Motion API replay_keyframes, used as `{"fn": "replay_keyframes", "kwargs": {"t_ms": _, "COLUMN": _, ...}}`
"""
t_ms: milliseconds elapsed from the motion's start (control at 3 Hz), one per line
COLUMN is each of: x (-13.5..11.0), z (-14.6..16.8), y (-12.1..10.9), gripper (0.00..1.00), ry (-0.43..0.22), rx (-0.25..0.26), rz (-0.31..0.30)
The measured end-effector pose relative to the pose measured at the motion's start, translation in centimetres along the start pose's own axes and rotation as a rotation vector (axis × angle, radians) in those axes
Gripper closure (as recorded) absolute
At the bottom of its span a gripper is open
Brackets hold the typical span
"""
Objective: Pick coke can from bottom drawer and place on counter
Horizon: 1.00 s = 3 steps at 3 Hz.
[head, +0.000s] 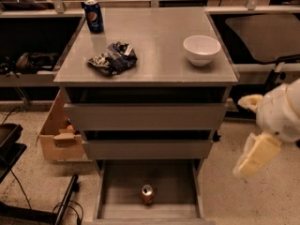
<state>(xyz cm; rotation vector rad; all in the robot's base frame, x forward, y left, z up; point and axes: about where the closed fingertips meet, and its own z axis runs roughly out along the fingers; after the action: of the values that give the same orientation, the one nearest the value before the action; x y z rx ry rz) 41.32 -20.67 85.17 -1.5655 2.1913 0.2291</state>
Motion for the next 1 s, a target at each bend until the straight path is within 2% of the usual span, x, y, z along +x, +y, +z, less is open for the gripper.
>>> {"fn": "replay_keyframes", "kwargs": {"t_ms": 333, "x": 3.7, "z": 7.7, "y": 3.5, "gripper": 0.0, "ry": -0.114, "rx": -0.06, "rz": 0.078}}
{"fn": "replay_keyframes", "kwargs": {"t_ms": 667, "x": 6.3, "z": 15.5, "y": 6.4, "gripper": 0.0, "ry": -0.198, "rx": -0.103, "rz": 0.161}}
{"fn": "replay_keyframes", "kwargs": {"t_ms": 1000, "x": 6.8, "z": 20.6, "y": 5.7, "gripper": 0.0, "ry": -0.259, "rx": -0.069, "rz": 0.223}}
